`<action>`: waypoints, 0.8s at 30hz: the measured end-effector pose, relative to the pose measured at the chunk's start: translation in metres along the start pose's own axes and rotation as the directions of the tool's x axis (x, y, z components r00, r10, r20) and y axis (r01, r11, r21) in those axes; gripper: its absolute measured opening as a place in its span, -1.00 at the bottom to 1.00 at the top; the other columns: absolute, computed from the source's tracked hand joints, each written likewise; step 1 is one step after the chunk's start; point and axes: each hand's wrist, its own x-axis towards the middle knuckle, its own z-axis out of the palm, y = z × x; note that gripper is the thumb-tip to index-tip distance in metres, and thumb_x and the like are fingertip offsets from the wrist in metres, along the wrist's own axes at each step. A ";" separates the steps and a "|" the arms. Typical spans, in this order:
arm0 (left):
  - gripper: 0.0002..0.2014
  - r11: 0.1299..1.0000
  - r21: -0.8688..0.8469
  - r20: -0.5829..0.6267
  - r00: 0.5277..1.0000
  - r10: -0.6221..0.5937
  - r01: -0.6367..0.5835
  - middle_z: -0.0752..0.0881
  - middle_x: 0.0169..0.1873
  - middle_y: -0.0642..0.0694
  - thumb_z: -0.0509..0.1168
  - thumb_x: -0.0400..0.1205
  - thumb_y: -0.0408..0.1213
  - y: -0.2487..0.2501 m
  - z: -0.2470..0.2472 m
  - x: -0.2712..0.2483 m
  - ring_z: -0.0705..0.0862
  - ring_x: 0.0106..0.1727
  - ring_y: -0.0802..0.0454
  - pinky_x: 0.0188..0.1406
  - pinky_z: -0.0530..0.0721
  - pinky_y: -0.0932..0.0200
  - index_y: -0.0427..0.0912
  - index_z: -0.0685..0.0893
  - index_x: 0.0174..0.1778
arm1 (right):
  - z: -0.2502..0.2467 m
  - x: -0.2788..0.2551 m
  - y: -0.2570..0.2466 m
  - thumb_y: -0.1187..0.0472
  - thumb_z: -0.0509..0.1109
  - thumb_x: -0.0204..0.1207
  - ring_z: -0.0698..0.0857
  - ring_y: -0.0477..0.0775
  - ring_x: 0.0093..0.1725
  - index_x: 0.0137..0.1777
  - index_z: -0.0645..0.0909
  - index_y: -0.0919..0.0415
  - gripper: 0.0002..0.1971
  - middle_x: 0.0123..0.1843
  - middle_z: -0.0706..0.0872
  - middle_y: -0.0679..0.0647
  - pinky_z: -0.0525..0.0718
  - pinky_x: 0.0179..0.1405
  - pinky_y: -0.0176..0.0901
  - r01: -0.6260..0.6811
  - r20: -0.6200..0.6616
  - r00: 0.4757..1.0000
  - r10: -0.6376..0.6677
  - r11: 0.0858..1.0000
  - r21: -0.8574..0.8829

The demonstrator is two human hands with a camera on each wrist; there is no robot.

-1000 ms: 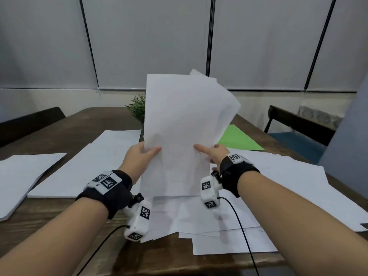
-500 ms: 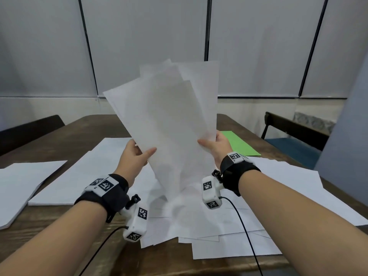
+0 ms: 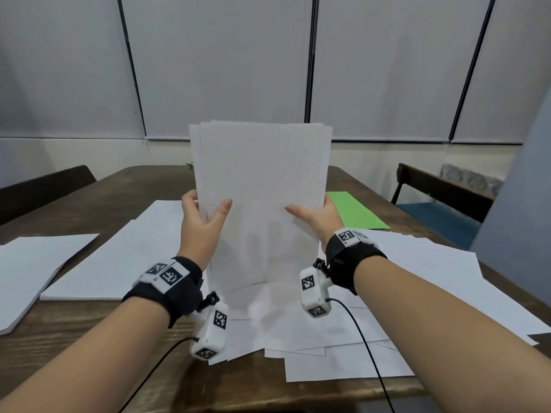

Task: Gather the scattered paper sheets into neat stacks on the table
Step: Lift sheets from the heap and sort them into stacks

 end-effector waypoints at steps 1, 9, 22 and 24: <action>-0.51 0.999 0.013 0.015 0.999 -0.038 0.038 0.65 0.13 0.08 0.37 0.62 -0.14 -0.005 0.000 -0.003 0.68 0.11 0.27 0.14 0.63 0.24 -0.10 0.30 0.38 | 0.000 0.000 0.004 0.29 0.72 0.20 0.78 0.14 0.10 0.23 0.55 0.24 -0.39 0.12 0.78 0.14 0.73 0.17 0.07 -0.014 -0.008 1.000 0.014 1.000 0.002; -0.58 0.990 0.004 -0.031 0.990 -0.141 0.141 0.65 0.11 0.10 0.31 0.66 -0.12 -0.015 0.010 -0.009 0.66 0.14 0.14 0.16 0.60 0.13 -0.14 0.36 0.37 | 0.006 -0.002 0.007 0.23 0.71 0.20 0.80 0.11 0.04 0.21 0.62 0.22 -0.44 0.06 0.82 0.10 0.74 0.14 0.03 -0.054 0.026 0.998 0.053 0.998 0.015; -0.69 0.899 0.203 0.012 0.917 -0.399 0.388 0.70 0.10 -0.11 0.35 0.59 -0.27 -0.048 -0.011 0.007 0.66 0.13 -0.13 0.24 0.62 -0.10 -0.17 0.50 0.22 | -0.023 -0.012 0.019 -0.21 0.56 0.34 0.64 0.00 0.15 0.34 0.47 0.06 -0.35 0.23 0.66 0.03 0.53 0.11 -0.10 -0.226 0.056 0.964 0.260 0.911 -0.344; -0.67 0.814 0.297 0.028 0.848 -0.530 0.499 0.73 0.09 -0.23 0.36 0.51 -0.31 -0.065 -0.015 0.015 0.71 0.06 -0.21 0.17 0.67 -0.15 -0.26 0.57 0.19 | -0.048 -0.011 0.023 -0.26 0.53 0.34 0.56 0.10 0.29 0.42 0.45 0.11 -0.26 0.31 0.58 0.07 0.47 0.25 -0.06 -0.282 -0.039 0.947 0.320 0.765 -0.578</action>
